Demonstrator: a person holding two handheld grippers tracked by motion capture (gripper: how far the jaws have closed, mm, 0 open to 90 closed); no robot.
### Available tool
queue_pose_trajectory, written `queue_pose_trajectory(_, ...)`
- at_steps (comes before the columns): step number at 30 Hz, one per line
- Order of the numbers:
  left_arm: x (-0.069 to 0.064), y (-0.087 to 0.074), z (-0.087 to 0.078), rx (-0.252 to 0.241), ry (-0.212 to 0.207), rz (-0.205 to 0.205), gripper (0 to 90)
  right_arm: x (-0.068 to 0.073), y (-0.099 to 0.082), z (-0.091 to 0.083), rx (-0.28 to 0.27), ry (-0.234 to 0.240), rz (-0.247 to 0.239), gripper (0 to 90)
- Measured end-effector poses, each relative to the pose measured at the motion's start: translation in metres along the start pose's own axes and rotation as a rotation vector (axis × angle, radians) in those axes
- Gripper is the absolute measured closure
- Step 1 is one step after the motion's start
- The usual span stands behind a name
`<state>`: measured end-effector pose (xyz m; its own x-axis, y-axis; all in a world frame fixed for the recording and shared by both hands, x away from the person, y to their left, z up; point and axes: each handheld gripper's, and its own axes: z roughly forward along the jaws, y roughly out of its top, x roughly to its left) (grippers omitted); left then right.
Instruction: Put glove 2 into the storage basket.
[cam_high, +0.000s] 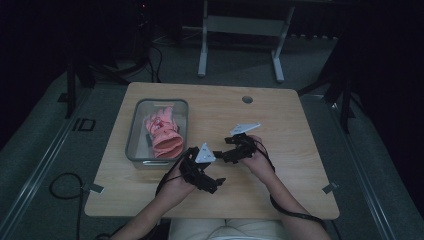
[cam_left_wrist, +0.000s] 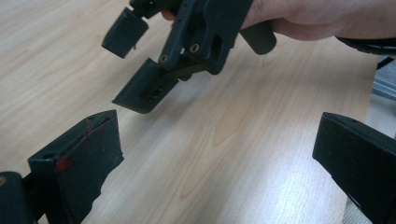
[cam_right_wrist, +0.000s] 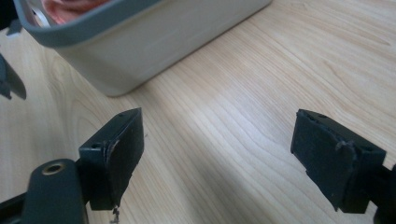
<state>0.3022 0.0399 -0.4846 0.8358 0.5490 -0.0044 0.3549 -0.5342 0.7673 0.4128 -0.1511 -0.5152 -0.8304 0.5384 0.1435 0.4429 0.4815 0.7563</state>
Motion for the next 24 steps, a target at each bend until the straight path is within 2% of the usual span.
queue_pose_trajectory(10, -0.007, -0.022, 0.019, 0.023, -0.011, 0.012, 0.9, -0.003, -0.015, 0.003, -0.007, -0.022, -0.012, 17.1)
queue_pose_trajectory(13, -0.01, -0.029, 0.022, 0.028, 0.0, 0.014, 0.9, -0.005, -0.021, 0.003, -0.015, -0.048, -0.014, 17.0)
queue_pose_trajectory(16, -0.013, -0.034, 0.025, 0.035, 0.012, 0.026, 0.9, -0.009, -0.028, 0.004, -0.016, -0.061, 0.006, 17.0)
queue_pose_trajectory(20, -0.011, -0.041, 0.029, 0.022, 0.008, -0.003, 0.9, -0.013, -0.035, 0.004, -0.018, -0.076, 0.018, 17.0)
queue_pose_trajectory(23, -0.01, -0.044, 0.031, 0.032, 0.003, -0.007, 0.9, -0.013, -0.037, 0.003, -0.02, -0.077, 0.02, 17.0)
queue_pose_trajectory(24, -0.011, -0.045, 0.032, 0.036, 0.017, -0.002, 0.8, -0.014, -0.039, 0.003, -0.013, -0.086, 0.016, 17.0)
